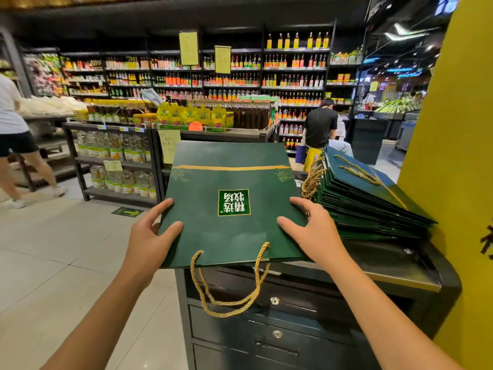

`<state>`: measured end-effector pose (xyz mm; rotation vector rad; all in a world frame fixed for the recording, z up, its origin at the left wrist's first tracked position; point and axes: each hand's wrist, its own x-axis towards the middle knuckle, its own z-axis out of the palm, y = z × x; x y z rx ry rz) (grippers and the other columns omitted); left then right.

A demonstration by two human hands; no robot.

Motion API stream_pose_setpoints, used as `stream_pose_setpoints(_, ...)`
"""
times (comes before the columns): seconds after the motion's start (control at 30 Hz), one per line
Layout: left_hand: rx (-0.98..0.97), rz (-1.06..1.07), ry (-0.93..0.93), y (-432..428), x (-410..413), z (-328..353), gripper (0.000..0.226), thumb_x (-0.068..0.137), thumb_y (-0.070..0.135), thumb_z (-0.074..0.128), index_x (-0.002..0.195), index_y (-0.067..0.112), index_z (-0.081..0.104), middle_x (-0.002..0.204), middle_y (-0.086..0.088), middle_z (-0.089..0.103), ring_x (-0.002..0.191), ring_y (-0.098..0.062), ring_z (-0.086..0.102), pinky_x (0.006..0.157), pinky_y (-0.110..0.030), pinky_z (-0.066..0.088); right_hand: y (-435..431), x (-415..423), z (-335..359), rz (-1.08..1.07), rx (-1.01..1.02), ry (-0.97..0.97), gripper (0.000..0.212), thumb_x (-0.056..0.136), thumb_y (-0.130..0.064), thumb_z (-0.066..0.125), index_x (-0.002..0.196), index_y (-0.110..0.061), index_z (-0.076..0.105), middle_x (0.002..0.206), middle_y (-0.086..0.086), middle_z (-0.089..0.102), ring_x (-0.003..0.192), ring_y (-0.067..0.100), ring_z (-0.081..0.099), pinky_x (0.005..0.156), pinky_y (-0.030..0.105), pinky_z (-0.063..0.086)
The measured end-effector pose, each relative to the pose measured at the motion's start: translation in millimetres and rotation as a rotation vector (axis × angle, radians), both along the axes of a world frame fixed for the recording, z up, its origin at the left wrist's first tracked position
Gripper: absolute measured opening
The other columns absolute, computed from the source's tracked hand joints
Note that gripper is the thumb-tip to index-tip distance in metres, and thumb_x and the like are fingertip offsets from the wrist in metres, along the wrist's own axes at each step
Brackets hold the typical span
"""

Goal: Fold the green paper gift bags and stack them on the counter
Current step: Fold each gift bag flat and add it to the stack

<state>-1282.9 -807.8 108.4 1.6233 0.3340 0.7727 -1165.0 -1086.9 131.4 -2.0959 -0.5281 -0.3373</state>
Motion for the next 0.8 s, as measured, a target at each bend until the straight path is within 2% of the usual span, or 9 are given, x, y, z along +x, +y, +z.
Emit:
stream_pose_setpoints(0.17,0.103,-0.043,-0.012,-1,9,51,0.046,0.093,0.007,0.070,0.133,0.029,0.064,0.120,0.005,0.069,0.104,-0.012,0.069,0.078,-0.026,0.059,-12,3,40,-0.034,0.026,-0.023,0.059,0.087,-0.037,0.077,0.142,-0.023,0.057,0.136,-0.003,0.057,0.119,0.007,0.051,0.103,0.026,0.041)
stream_pose_setpoints(0.23,0.150,-0.062,-0.011,-4,15,72,0.042,0.094,0.010,0.070,0.130,0.031,0.066,0.119,0.003,0.071,0.103,-0.016,0.070,0.075,-0.030,0.058,-19,2,58,-0.043,0.036,-0.020,0.058,0.088,-0.037,0.077,0.140,-0.023,0.058,0.134,-0.005,0.058,0.116,0.006,0.053,0.101,0.026,0.043)
stream_pose_setpoints(0.3,0.212,-0.084,-0.010,-14,25,94,0.040,0.094,0.013,0.070,0.129,0.032,0.066,0.116,0.003,0.071,0.096,-0.018,0.069,0.069,-0.034,0.058,-34,3,77,-0.070,0.047,-0.032,0.056,0.088,-0.037,0.077,0.139,-0.022,0.059,0.129,-0.008,0.058,0.113,0.004,0.051,0.098,0.024,0.041)
stream_pose_setpoints(0.4,0.321,-0.149,0.006,-40,48,122,0.038,0.095,0.015,0.068,0.130,0.031,0.064,0.107,0.000,0.069,0.079,-0.025,0.065,0.075,-0.047,0.059,-61,9,104,-0.145,0.024,-0.030,0.056,0.088,-0.039,0.076,0.138,-0.020,0.059,0.132,-0.007,0.059,0.114,0.006,0.052,0.097,0.025,0.041)
stream_pose_setpoints(0.47,0.375,-0.205,0.015,-62,69,135,0.036,0.096,0.015,0.067,0.128,0.028,0.062,0.104,0.003,0.067,0.073,-0.022,0.065,0.069,-0.037,0.058,-82,16,119,-0.202,-0.065,0.011,0.058,0.089,-0.039,0.074,0.140,-0.018,0.057,0.141,-0.001,0.058,0.124,0.015,0.055,0.099,0.029,0.042)
stream_pose_setpoints(0.53,0.458,-0.252,0.044,-83,91,142,0.036,0.095,0.018,0.067,0.129,0.027,0.061,0.114,0.005,0.064,0.078,-0.014,0.063,0.070,-0.028,0.052,-102,23,128,-0.283,-0.145,0.057,0.056,0.089,-0.037,0.072,0.138,-0.012,0.059,0.142,0.005,0.059,0.130,0.022,0.055,0.100,0.032,0.043)
stream_pose_setpoints(0.6,0.516,-0.291,0.102,-105,112,148,0.039,0.095,0.020,0.066,0.133,0.026,0.060,0.124,0.004,0.056,0.091,-0.008,0.056,0.080,-0.029,0.043,-119,32,131,-0.377,-0.200,0.087,0.049,0.089,-0.032,0.070,0.125,0.000,0.065,0.129,0.017,0.067,0.119,0.031,0.062,0.097,0.039,0.050)
stream_pose_setpoints(0.7,0.566,-0.374,0.177,-132,140,149,0.041,0.096,0.020,0.065,0.137,0.021,0.058,0.129,-0.001,0.054,0.084,0.000,0.054,0.085,-0.025,0.036,-140,48,124,-0.477,-0.283,0.152,0.044,0.090,-0.030,0.066,0.119,0.003,0.066,0.118,0.021,0.069,0.108,0.034,0.065,0.094,0.047,0.053)
stream_pose_setpoints(0.8,0.599,-0.423,0.249,-149,161,143,0.041,0.094,0.022,0.066,0.135,0.021,0.059,0.143,-0.008,0.053,0.110,-0.013,0.054,0.093,-0.029,0.038,-151,60,113,-0.536,-0.341,0.176,0.035,0.091,-0.034,0.061,0.113,-0.006,0.062,0.109,0.013,0.068,0.099,0.031,0.064,0.091,0.045,0.055)
